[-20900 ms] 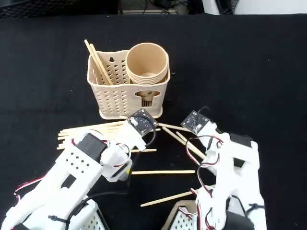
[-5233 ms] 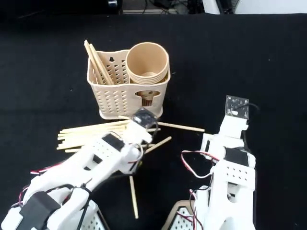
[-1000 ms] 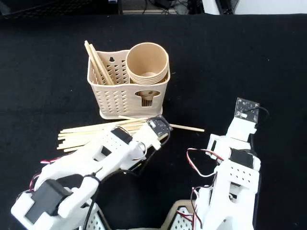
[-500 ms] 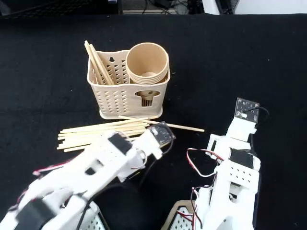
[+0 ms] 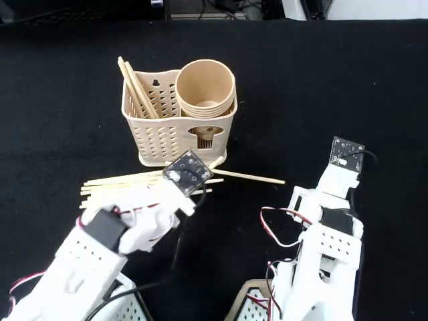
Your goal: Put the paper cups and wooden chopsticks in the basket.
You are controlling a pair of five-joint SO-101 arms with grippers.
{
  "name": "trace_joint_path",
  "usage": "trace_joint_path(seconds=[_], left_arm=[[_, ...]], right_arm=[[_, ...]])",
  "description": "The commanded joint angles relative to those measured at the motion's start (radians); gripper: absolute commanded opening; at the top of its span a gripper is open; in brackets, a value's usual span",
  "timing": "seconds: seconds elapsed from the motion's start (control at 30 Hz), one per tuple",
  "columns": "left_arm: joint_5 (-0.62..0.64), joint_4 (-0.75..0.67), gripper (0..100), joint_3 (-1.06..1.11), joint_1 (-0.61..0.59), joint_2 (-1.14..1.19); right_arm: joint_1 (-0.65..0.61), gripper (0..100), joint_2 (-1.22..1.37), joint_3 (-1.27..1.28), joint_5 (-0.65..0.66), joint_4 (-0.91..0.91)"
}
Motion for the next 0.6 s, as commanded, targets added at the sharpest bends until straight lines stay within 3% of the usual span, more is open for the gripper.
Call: trace_joint_path(seconds=[0.0,0.17,0.33,0.47,0.57], left_arm=[[0.005,0.037,4,-0.024,0.001,-0.112],[0.005,0.043,4,-0.061,0.031,-0.264],[0.012,0.012,4,-0.222,-0.022,-0.371],[0.029,-0.265,4,-0.252,-0.191,-0.411],[0.153,-0.534,4,-0.200,-0.295,-0.402]], right_arm=[[0.017,1.5,-0.019,-0.042,-0.009,-0.029],[0.015,1.5,-0.019,-0.041,-0.003,-0.029],[0.011,1.5,-0.019,-0.041,-0.002,-0.029],[0.008,1.5,-0.019,-0.042,-0.002,-0.029],[0.008,1.5,-0.018,-0.036,-0.002,-0.044]])
